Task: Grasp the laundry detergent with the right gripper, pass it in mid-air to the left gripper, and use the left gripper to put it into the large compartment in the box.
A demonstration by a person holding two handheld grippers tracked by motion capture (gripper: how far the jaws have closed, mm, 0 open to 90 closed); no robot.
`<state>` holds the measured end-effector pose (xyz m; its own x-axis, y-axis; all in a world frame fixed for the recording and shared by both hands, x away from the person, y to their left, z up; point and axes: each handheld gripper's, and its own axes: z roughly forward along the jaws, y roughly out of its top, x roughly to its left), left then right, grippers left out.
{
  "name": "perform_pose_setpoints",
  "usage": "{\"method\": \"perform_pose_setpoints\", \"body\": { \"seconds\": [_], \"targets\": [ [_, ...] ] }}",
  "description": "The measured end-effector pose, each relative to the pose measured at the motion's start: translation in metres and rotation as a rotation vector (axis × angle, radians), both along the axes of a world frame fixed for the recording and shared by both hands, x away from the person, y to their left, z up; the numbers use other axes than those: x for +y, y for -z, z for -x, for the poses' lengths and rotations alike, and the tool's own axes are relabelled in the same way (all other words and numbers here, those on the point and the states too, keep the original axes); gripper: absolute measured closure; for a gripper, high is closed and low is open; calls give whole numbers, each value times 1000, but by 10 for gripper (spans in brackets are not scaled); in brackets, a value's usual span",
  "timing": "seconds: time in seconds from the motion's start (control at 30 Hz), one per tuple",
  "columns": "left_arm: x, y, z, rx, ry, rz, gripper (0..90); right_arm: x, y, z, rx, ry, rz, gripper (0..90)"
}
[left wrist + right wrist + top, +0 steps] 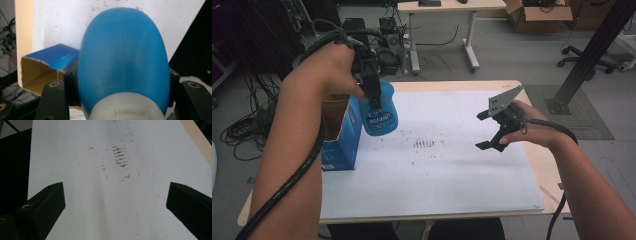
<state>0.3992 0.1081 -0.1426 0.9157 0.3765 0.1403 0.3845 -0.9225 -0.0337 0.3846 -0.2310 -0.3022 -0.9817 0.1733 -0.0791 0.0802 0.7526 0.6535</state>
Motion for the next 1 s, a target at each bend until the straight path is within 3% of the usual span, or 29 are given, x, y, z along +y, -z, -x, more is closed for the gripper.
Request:
{"method": "perform_pose_setpoints", "body": {
  "seconds": [0.03, 0.07, 0.1, 0.13, 0.2, 0.27, 0.3, 0.53, 0.63, 0.67, 0.73, 0.8, 0.87, 0.97, 1.0],
  "targets": [
    [0, 0, 0, 0, 0, 0, 385, 0, 0, 0, 0, 0, 0, 20],
    [5, -6, -2, 0, -47, 2, 385, -2, 0, 0, 3, 2, 5, 20],
    [5, -6, -2, 0, -47, 2, 385, -2, 0, 0, 3, 2, 5, 20],
    [7, -10, -4, -5, -80, 2, 385, -3, 0, 0, 7, 1, 12, 20],
    [8, -12, -4, -8, -94, 2, 385, -4, -1, 0, 13, 2, 13, 20],
    [13, -19, -6, -7, -163, 6, 385, -6, -1, -1, 24, 7, 20, 19],
    [13, -19, -6, -7, -163, 6, 385, -6, -1, -1, 24, 7, 20, 19],
    [28, -34, -7, -6, -252, 70, 384, -8, -3, -5, 44, 12, 49, 21],
    [35, -38, -7, -5, -315, 81, 384, -8, -4, -6, 40, 13, 65, 22],
    [39, -41, -8, -12, -359, 72, 384, -7, -5, -6, 39, 11, 72, 22],
    [41, -41, -8, -15, -385, 67, 384, -6, -6, -5, 37, 7, 74, 22],
    [47, -43, -10, -28, -463, 44, 384, -4, -8, -5, 31, -5, 83, 22],
    [49, -43, -10, -32, -477, 30, 383, -4, -8, -4, 32, -4, 83, 23],
    [59, -44, -12, -29, -559, 34, 383, -2, -10, -3, 33, -14, 93, 23],
    [59, -44, -12, -29, -559, 34, 383, -2, -10, -3, 33, -14, 93, 23]
  ]
}}
